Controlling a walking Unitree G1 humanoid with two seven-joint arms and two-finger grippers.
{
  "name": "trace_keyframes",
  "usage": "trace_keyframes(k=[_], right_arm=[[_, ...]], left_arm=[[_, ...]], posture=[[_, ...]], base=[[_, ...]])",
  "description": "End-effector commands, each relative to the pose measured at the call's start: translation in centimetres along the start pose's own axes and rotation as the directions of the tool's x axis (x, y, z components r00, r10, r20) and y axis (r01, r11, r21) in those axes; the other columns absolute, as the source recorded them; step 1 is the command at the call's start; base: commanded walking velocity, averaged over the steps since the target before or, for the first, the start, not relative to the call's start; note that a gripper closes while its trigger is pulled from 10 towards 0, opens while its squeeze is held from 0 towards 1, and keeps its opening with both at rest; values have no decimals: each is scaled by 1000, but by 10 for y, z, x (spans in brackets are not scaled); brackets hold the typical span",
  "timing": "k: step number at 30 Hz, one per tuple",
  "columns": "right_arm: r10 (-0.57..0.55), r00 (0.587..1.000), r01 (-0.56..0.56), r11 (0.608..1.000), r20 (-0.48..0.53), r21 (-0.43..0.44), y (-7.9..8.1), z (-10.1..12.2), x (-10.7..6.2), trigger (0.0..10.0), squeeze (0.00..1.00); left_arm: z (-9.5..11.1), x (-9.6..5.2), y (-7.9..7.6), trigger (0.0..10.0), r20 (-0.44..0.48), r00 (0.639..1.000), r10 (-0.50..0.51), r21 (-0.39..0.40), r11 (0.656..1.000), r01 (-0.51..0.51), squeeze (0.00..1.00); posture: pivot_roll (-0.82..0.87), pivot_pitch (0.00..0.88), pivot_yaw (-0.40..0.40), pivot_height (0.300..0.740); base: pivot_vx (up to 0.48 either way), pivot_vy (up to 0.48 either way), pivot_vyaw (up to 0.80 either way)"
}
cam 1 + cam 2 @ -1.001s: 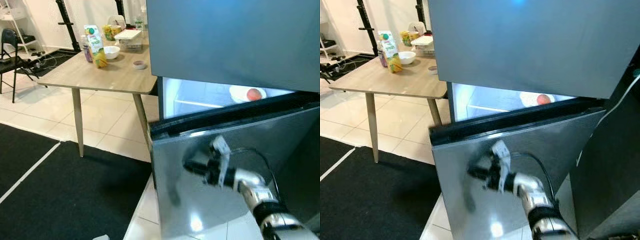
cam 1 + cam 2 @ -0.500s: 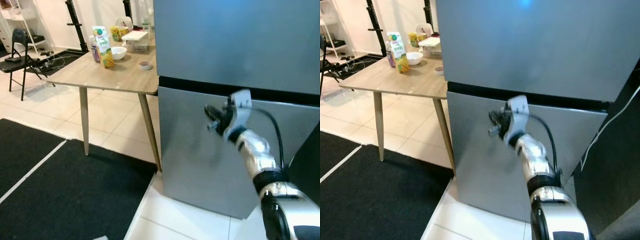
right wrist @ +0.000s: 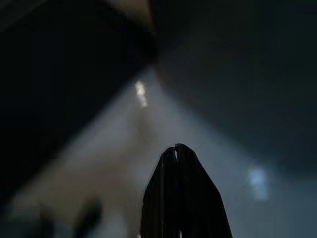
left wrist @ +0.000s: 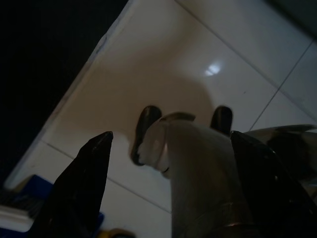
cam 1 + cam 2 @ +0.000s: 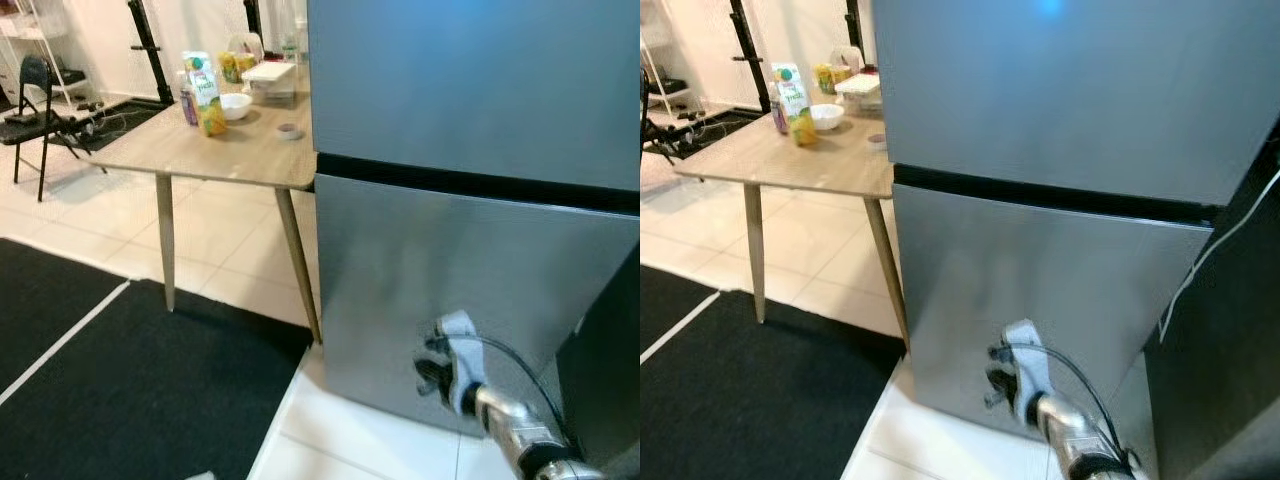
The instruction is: Restocking fridge
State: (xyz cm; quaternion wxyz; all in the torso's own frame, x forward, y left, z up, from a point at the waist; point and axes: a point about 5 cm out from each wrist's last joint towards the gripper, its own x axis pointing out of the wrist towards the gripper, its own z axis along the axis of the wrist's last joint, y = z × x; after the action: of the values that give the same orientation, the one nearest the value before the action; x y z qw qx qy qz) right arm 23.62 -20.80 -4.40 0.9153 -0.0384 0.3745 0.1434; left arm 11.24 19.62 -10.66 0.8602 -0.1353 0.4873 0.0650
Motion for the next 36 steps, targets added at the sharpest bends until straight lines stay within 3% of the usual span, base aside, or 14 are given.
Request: trace_keyframes(k=[1,2,4,5,6,8,15,21,25,30,36], right_arm=[[-65,992,67,998,-109,15,-5,-25,-7,10000,0],[-65,992,67,998,-109,15,-5,-25,-7,10000,0],[-140,934,156,987,-328,24,-11,-92,-36,10000,0],[-140,934,156,987,-328,24,-11,-92,-36,10000,0],[-138,914,159,987,-381,24,-9,-110,-46,10000,0],[-132,903,153,988,-409,20,-7,-119,-51,10000,0],[-122,896,136,991,-428,2,-3,-126,-54,10000,0],[-145,898,146,989,-415,-29,-6,-119,-50,10000,0],[-144,896,135,990,-420,-51,-6,-118,-49,10000,0],[-135,896,124,991,-423,-53,0,-119,-47,10000,0],[-88,895,59,995,-438,-79,13,-121,-43,10000,0]], left_arm=[[-2,0,0,10000,-5,1000,7,10,1000,-7,0],[-2,0,0,10000,-5,1000,7,10,1000,-7,0],[0,0,1,10000,-4,1000,7,23,1000,-7,0],[0,0,1,10000,-4,1000,7,23,1000,-7,0],[2,0,1,10000,-2,1000,7,26,1000,-7,0],[2,1,1,10000,0,1000,9,27,1000,-9,0],[4,1,2,10000,-3,1000,17,49,999,-17,0],[2,1,1,10000,-21,999,24,85,996,-22,0],[1,0,6,10000,-6,997,75,45,996,-74,0],[1,-2,12,10000,-6,994,105,53,993,-104,0],[19,-1,20,10000,55,988,146,45,988,-149,0]], posture=[[-75,0,-5,740],[-75,0,-5,740],[-79,0,0,740],[-79,0,0,740],[-80,0,0,740],[-80,0,1,740],[-86,0,8,740],[-106,0,2,740],[-102,0,1,740],[-106,0,17,740],[-73,0,32,740]], base=[[0,0,800],[0,0,800],[0,0,772],[0,0,769],[0,0,769],[0,0,769],[0,0,769],[0,0,771],[0,0,769],[0,0,769],[0,0,769]])
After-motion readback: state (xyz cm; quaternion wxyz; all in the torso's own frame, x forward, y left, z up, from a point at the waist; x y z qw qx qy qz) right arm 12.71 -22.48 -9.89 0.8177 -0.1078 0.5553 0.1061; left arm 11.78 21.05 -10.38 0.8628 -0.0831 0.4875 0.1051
